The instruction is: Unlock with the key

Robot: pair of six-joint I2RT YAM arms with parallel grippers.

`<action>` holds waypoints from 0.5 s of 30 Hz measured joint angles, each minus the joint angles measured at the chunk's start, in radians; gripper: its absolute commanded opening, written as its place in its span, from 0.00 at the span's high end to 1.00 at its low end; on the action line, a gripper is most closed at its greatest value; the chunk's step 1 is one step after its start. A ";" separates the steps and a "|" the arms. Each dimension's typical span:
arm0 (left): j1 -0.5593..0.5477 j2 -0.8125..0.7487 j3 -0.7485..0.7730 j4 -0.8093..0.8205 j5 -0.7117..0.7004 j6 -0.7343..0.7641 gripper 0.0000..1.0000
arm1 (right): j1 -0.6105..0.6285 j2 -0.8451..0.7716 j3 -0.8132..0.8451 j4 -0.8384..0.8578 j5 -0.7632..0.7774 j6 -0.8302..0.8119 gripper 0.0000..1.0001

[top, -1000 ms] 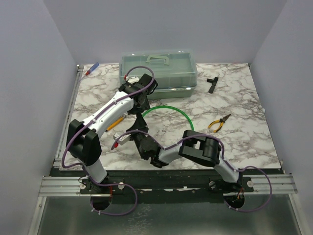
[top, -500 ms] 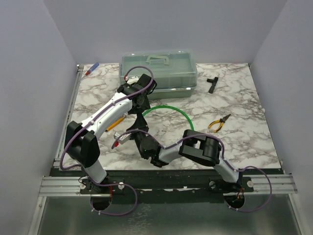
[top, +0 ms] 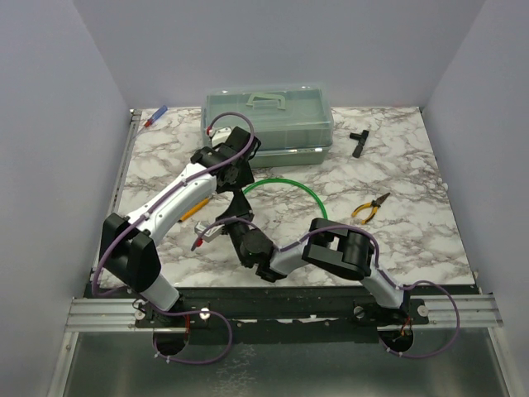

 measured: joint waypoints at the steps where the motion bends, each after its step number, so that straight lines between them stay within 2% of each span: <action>1: 0.000 -0.003 -0.005 0.006 0.003 0.002 1.00 | 0.000 0.000 -0.002 0.002 0.000 0.000 1.00; 7: 0.000 -0.018 -0.018 0.027 0.020 0.017 1.00 | 0.000 -0.002 -0.008 0.018 0.000 0.012 1.00; 15: 0.000 -0.069 -0.022 0.052 0.039 0.025 1.00 | 0.000 -0.082 -0.017 -0.042 0.010 0.175 1.00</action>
